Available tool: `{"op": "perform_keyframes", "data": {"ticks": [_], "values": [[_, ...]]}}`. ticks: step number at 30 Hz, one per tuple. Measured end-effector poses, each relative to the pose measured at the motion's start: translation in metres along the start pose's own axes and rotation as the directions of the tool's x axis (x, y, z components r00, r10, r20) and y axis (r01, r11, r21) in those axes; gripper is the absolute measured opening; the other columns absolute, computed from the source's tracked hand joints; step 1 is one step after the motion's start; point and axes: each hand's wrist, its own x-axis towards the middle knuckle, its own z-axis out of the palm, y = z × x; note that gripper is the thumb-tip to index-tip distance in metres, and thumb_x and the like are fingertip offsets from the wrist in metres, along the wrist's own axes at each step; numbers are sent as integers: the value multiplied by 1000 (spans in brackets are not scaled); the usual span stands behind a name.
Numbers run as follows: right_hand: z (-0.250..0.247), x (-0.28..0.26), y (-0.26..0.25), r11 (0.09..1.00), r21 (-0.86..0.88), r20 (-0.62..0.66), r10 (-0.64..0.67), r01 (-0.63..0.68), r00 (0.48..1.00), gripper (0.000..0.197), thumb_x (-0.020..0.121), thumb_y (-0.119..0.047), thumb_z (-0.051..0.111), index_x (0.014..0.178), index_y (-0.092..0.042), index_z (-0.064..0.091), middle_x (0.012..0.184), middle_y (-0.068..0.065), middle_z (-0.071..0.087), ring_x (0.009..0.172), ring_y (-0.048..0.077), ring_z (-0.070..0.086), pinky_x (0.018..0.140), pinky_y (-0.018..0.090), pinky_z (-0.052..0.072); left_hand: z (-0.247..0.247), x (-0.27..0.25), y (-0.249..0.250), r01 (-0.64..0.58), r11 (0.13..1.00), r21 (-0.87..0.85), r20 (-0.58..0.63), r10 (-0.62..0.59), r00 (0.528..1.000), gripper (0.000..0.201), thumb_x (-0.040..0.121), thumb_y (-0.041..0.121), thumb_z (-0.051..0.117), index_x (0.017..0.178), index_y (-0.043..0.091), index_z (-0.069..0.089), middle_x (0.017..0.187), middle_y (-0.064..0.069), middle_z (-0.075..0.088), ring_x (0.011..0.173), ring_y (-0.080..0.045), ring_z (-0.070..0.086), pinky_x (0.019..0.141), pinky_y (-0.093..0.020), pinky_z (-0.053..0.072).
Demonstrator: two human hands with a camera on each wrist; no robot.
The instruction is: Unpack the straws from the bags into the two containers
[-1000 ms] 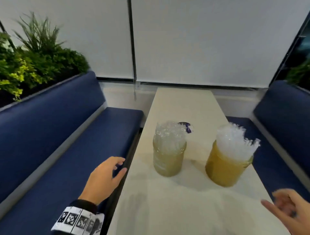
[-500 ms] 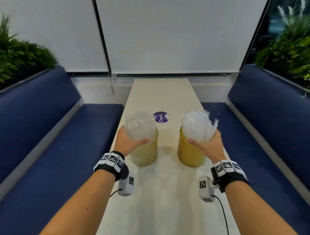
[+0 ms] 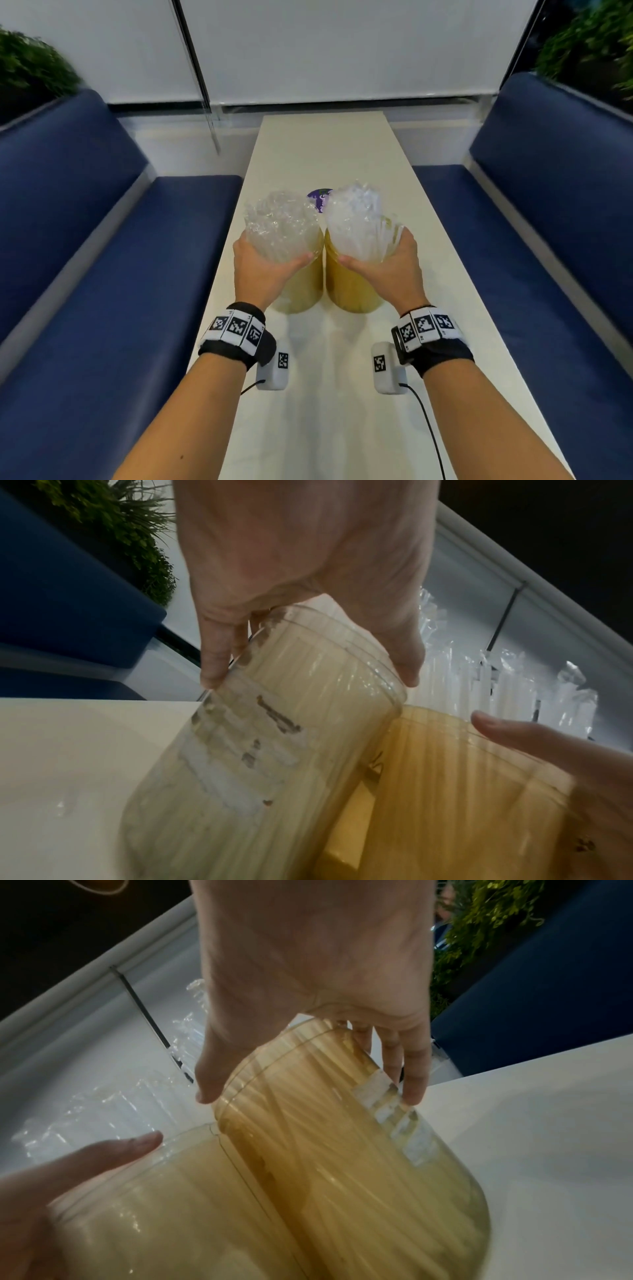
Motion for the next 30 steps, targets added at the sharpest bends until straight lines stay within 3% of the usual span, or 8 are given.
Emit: {"op": "perform_keyframes", "data": {"ticks": [4, 12, 18, 21, 23, 26, 28, 30], "values": [[11, 19, -5, 999, -45, -23, 11, -12, 1000, 131, 35, -86, 76, 143, -26, 31, 140, -3, 42, 124, 24, 52, 98, 48, 50, 13, 12, 7, 31, 998, 48, -59, -28, 998, 119, 39, 69, 92, 141, 31, 43, 127, 5, 46, 124, -19, 53, 104, -43, 51], [30, 80, -18, 999, -31, -24, 12, -13, 1000, 133, 37, -84, 77, 145, -22, 33, 141, -2, 44, 126, 22, 52, 100, 46, 50, 38, 67, 8, 82, 992, 98, -39, -79, 996, 127, 42, 75, 87, 147, 27, 35, 134, 2, 42, 132, -21, 47, 110, -46, 47], [36, 101, -18, 999, -30, -8, 36, -36, 999, 135, 36, -84, 78, 145, -18, 33, 140, -2, 45, 125, 22, 53, 98, 45, 52, 47, 93, 9, 123, 984, 132, 0, -124, 992, 133, 41, 77, 85, 150, 24, 30, 140, 0, 38, 134, -23, 46, 106, -49, 50], [34, 104, -21, 998, -12, 36, 58, -58, 998, 141, 36, -81, 81, 149, -17, 27, 146, 1, 41, 132, 23, 48, 104, 46, 48, 43, 99, 13, 152, 978, 141, 46, -160, 986, 141, 36, 81, 83, 152, 25, 27, 145, 1, 36, 136, -25, 45, 104, -50, 51], [27, 100, -24, 996, 15, 106, 88, -90, 990, 153, 35, -79, 83, 156, -18, 12, 158, 6, 28, 143, 26, 35, 112, 49, 40, 36, 95, 18, 152, 974, 169, 92, -169, 981, 151, 40, 77, 86, 159, 21, 12, 159, -2, 27, 148, -26, 32, 116, -49, 39], [16, 81, -21, 982, 90, 171, 148, -165, 974, 164, 39, -75, 85, 155, -20, -17, 166, 8, 5, 152, 28, 13, 120, 51, 23, 19, 80, 23, 180, 967, 179, 129, -204, 970, 164, 49, 70, 89, 158, 15, -20, 171, -2, -3, 157, -27, 8, 126, -50, 19], [1, 64, -18, 979, 102, 183, 158, -178, 970, 163, 39, -79, 82, 155, -24, -19, 166, 8, 3, 152, 27, 10, 121, 52, 21, 2, 64, 24, 171, 963, 207, 150, -203, 968, 156, 58, 66, 88, 158, 12, -18, 171, -2, -10, 158, -23, 0, 128, -47, 11], [-22, 35, -2, 984, 105, 204, 120, -143, 972, 153, 45, -78, 81, 157, -27, -10, 165, 5, 13, 150, 25, 19, 118, 49, 28, -17, 29, 8, 97, 965, 242, 132, -132, 983, 134, 69, 60, 84, 161, 10, 1, 171, -5, -5, 157, -20, 0, 127, -40, 9]]}}
